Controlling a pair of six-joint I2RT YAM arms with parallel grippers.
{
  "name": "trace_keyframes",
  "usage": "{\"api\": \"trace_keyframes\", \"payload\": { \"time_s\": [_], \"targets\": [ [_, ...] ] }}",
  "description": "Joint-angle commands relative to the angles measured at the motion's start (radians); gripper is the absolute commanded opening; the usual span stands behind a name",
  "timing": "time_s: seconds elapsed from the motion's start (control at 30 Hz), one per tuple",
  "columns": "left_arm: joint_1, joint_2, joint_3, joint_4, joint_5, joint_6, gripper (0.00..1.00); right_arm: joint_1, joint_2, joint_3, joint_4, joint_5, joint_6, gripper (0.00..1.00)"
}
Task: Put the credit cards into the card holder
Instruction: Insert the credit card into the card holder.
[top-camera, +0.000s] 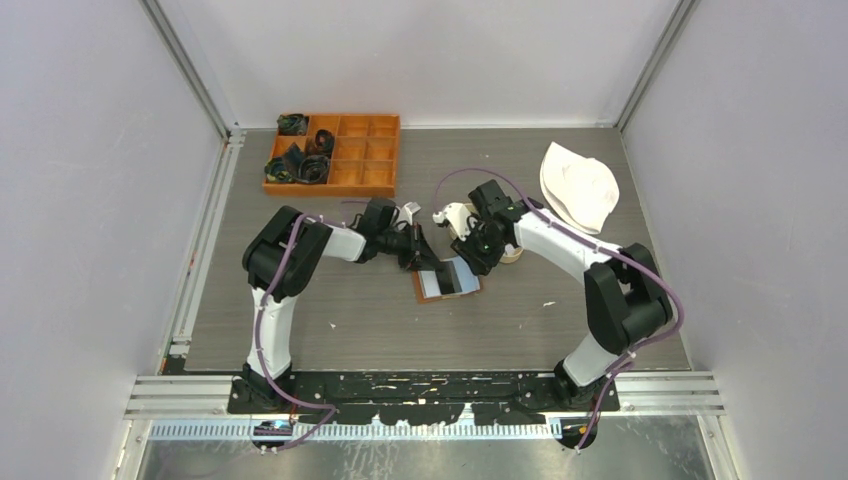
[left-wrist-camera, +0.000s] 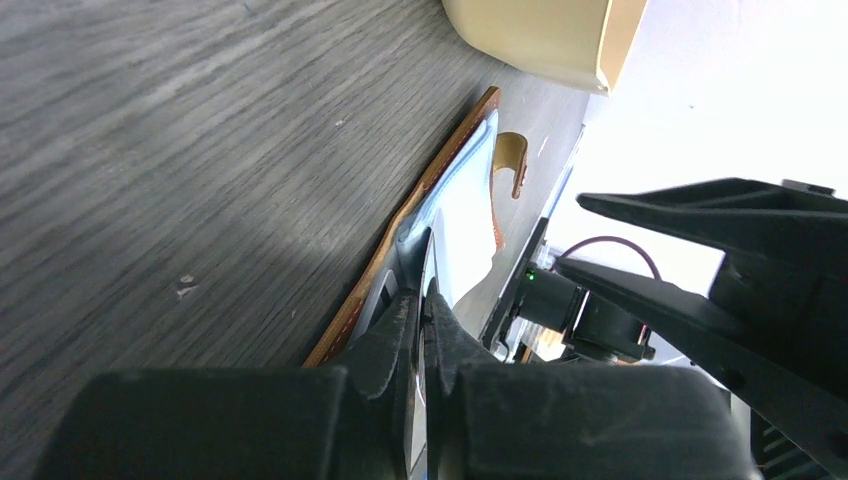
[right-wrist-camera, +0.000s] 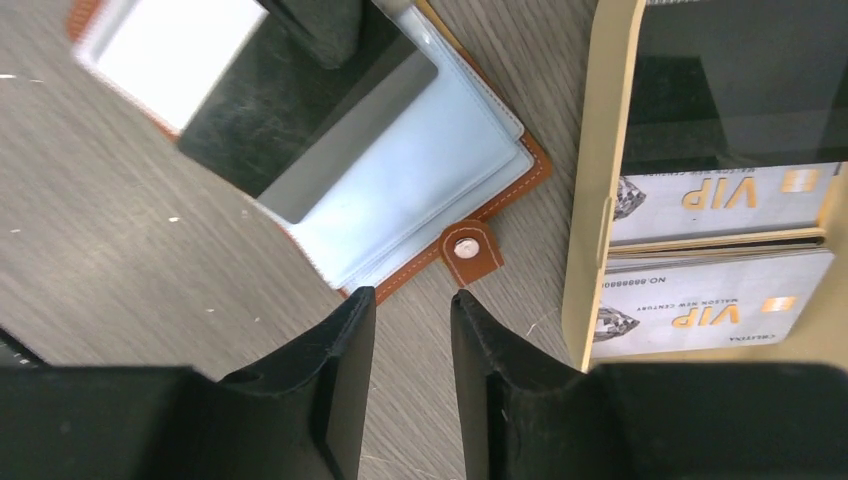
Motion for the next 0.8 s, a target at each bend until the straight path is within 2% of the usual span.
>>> {"api": "trace_keyframes", "payload": {
  "time_s": [0.0, 0.13, 0.23, 0.4, 0.53, 0.77],
  "targets": [
    [-0.007, 0.023, 0.009, -0.001, -0.014, 0.007, 0.05, 0.002, -0.092, 0.032, -0.003, -0.117, -0.016, 0.38],
    [-0.007, 0.025, 0.007, 0.001, -0.013, 0.007, 0.06, 0.059, -0.125, -0.001, 0.068, -0.206, -0.008, 0.28],
    [-0.007, 0.025, 0.003, -0.001, -0.012, 0.009, 0.06, 0.131, -0.139, -0.026, 0.175, -0.205, 0.027, 0.22],
    [-0.007, 0.025, 0.0, -0.005, -0.014, 0.011, 0.08, 0.239, -0.075, -0.017, 0.294, -0.06, 0.056, 0.12],
    [-0.007, 0.027, -0.001, -0.005, -0.016, 0.011, 0.08, 0.275, -0.01, -0.021, 0.35, 0.047, 0.062, 0.08],
    [-0.007, 0.029, -0.004, 0.0, -0.019, 0.008, 0.09, 0.31, 0.037, -0.04, 0.401, 0.126, 0.066, 0.07]
  ]
}}
